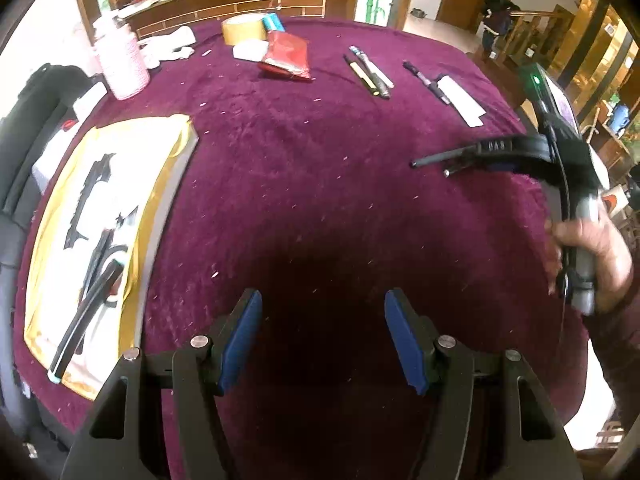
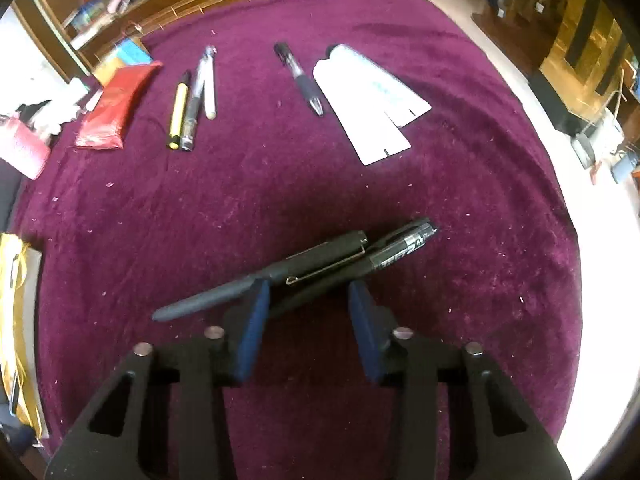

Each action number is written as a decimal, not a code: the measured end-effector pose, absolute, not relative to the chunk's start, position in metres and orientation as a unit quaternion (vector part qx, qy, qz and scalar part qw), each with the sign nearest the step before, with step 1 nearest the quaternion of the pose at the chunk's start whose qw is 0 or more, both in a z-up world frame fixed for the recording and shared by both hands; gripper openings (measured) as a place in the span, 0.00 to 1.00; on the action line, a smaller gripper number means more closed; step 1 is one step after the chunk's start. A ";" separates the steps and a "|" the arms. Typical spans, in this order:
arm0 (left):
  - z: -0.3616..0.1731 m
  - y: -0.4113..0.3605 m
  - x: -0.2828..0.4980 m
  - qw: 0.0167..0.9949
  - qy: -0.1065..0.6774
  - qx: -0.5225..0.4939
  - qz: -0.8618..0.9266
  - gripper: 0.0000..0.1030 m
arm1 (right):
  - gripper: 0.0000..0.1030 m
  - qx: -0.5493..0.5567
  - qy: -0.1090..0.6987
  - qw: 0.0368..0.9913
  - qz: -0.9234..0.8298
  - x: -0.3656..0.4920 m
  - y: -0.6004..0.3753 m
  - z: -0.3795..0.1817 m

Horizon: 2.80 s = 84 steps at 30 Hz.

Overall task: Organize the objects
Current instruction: 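Grasp a black labeled pen with the left tool while the right tool grasps the black TEST pen, then carry both pens into the white tray and open both tools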

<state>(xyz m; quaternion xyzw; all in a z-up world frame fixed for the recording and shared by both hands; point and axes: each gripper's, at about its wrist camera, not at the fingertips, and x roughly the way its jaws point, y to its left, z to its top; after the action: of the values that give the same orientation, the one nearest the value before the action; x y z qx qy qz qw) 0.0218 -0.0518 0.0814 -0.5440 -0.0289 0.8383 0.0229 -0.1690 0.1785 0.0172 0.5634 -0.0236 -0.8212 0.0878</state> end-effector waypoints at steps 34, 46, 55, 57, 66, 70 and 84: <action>0.031 0.073 -0.131 0.244 0.061 -0.528 0.811 0.00 | 0.29 0.564 -0.192 0.087 -0.799 -0.117 0.278 0.037; 0.049 -0.001 -0.082 0.215 -0.038 -0.521 0.825 0.00 | 0.35 0.566 -0.081 0.045 -0.819 -0.183 0.207 0.016; 0.045 0.003 -0.093 0.237 -0.045 -0.524 0.816 0.03 | 0.06 0.572 -0.036 0.032 -0.819 -0.169 0.212 0.019; 0.044 0.017 -0.100 0.247 -0.039 -0.523 0.815 0.10 | 0.06 0.575 -0.045 0.027 -0.816 -0.159 0.228 0.020; 0.016 0.112 -0.138 0.242 0.122 -0.503 0.821 0.16 | 0.07 0.580 -0.096 0.048 -0.808 -0.141 0.255 0.018; 0.015 0.123 -0.138 0.228 0.137 -0.497 0.826 0.12 | 0.07 0.568 -0.109 0.052 -0.814 -0.144 0.260 0.017; 0.051 0.018 -0.098 0.209 -0.038 -0.512 0.832 0.07 | 0.06 0.570 -0.223 0.147 -0.777 -0.134 0.255 0.021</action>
<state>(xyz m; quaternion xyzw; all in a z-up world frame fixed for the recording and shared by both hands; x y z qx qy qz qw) -0.0984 0.0178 0.0512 -0.5118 -0.0383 0.8323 0.2094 -0.1342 0.2549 0.0209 0.5703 -0.2227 -0.7769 0.1467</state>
